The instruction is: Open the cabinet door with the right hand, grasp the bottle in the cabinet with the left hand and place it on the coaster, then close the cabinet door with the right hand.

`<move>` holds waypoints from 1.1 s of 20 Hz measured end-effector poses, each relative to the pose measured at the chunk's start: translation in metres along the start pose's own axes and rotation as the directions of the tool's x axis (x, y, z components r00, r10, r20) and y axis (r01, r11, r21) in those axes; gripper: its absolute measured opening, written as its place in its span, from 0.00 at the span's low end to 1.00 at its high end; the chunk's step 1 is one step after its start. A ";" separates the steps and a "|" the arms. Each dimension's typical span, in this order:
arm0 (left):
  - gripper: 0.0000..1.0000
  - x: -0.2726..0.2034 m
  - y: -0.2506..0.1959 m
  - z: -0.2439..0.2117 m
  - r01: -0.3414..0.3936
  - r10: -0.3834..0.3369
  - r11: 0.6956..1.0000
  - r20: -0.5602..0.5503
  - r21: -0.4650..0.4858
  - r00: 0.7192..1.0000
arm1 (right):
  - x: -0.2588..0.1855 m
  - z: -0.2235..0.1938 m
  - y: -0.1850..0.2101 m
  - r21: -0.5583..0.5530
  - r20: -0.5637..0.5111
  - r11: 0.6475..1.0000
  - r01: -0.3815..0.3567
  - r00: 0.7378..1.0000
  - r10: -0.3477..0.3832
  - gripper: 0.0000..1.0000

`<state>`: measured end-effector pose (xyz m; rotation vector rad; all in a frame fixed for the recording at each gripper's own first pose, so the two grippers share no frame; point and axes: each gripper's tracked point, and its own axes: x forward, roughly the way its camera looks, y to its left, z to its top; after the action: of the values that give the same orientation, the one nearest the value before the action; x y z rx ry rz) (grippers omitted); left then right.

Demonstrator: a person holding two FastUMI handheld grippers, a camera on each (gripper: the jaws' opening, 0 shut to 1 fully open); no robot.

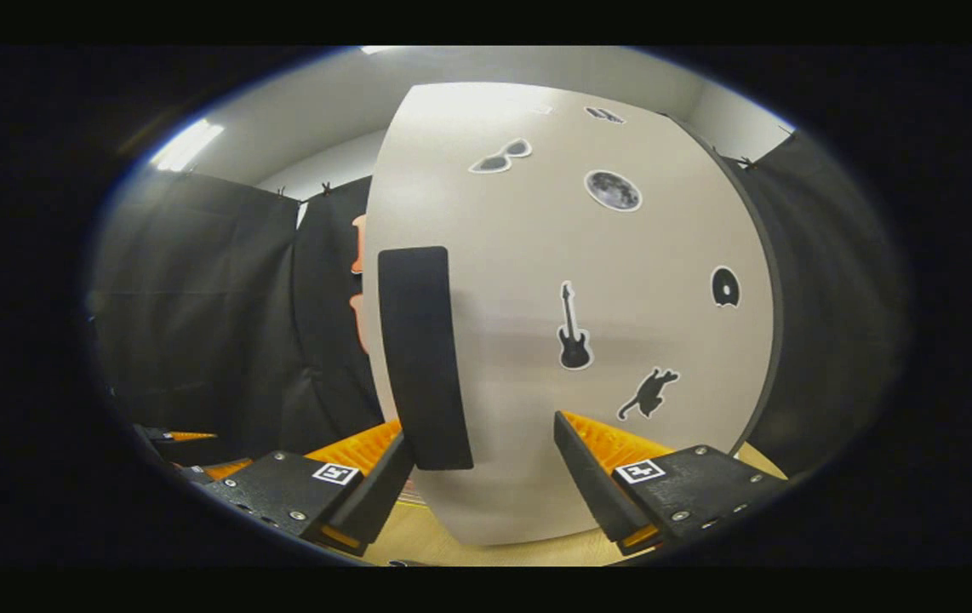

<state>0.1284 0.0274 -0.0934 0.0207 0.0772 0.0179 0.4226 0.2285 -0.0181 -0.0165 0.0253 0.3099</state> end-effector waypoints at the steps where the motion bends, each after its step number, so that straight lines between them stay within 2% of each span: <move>1: 0.95 0.006 0.000 -0.003 0.007 -0.007 1.000 -0.006 -0.003 1.000 | 0.004 -0.001 0.000 0.003 0.002 1.000 0.003 1.000 -0.003 0.94; 5: 0.95 0.028 0.000 -0.010 0.019 -0.020 1.000 -0.012 -0.020 1.000 | 0.032 -0.014 -0.002 -0.013 0.023 0.997 0.071 0.997 -0.071 0.94; 12: 0.96 0.056 -0.011 -0.027 0.057 -0.059 0.997 -0.045 -0.059 0.997 | 0.049 -0.019 -0.016 -0.035 0.047 0.987 0.157 0.987 -0.155 0.95; 14: 0.94 0.061 -0.012 -0.027 0.062 -0.064 0.996 -0.042 -0.062 0.997 | 0.050 -0.019 -0.018 -0.033 0.050 0.986 0.165 0.985 -0.163 0.95; 16: 0.96 0.060 -0.011 -0.028 0.062 -0.065 0.996 -0.045 -0.069 0.997 | 0.051 -0.019 -0.018 -0.036 0.052 0.985 0.166 0.985 -0.164 0.98; 20: 0.94 0.051 -0.013 -0.025 0.057 -0.062 0.995 -0.055 -0.079 0.997 | 0.050 -0.018 -0.016 -0.028 0.049 0.989 0.148 0.988 -0.147 0.95; 21: 0.95 0.047 -0.015 -0.022 0.058 -0.062 0.995 -0.055 -0.076 0.997 | 0.049 -0.022 -0.014 -0.018 0.024 0.991 0.133 0.991 -0.133 0.93; 22: 0.95 0.040 -0.016 -0.017 0.057 -0.061 0.996 -0.049 -0.072 0.997 | 0.044 -0.026 -0.013 -0.007 0.002 0.992 0.129 0.992 -0.129 0.96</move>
<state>0.1674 0.0128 -0.1135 -0.0521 0.1283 -0.0378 0.4676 0.2286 -0.0454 -0.0248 0.0214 0.1802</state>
